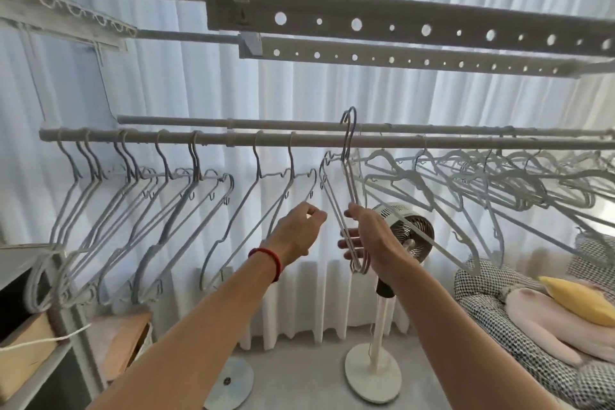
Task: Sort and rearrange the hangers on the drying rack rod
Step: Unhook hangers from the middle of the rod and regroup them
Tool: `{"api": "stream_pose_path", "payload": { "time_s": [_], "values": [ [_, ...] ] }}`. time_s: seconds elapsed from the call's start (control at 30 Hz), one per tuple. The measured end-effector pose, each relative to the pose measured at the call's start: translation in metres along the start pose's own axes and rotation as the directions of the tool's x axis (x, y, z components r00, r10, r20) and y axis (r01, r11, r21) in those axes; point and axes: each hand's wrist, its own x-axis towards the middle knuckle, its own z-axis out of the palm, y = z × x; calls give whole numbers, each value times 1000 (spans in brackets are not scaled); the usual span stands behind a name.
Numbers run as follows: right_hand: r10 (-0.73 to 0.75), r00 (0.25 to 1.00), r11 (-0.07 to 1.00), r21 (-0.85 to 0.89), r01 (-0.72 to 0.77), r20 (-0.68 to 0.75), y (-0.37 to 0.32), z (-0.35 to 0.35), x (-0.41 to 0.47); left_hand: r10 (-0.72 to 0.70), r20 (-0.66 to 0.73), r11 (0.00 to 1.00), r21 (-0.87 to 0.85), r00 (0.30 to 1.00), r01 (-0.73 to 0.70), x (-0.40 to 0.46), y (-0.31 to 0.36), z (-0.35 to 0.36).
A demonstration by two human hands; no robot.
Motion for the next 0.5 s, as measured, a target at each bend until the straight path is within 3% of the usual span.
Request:
{"api": "stream_pose_path", "payload": {
  "time_s": [0.1,0.23,0.5],
  "values": [
    [44,998,999,-11,-44,51,-9,5,12,59,-94,997,50,994,-55,5,3,-6],
    [122,988,992,-20,-121,90,-2,15,18,230,-297,973,59,927,-223,10,11,-8],
    [160,965,987,-3,-163,208,20,3,24,446,-323,895,198,835,-401,19,50,40]
  ]
}}
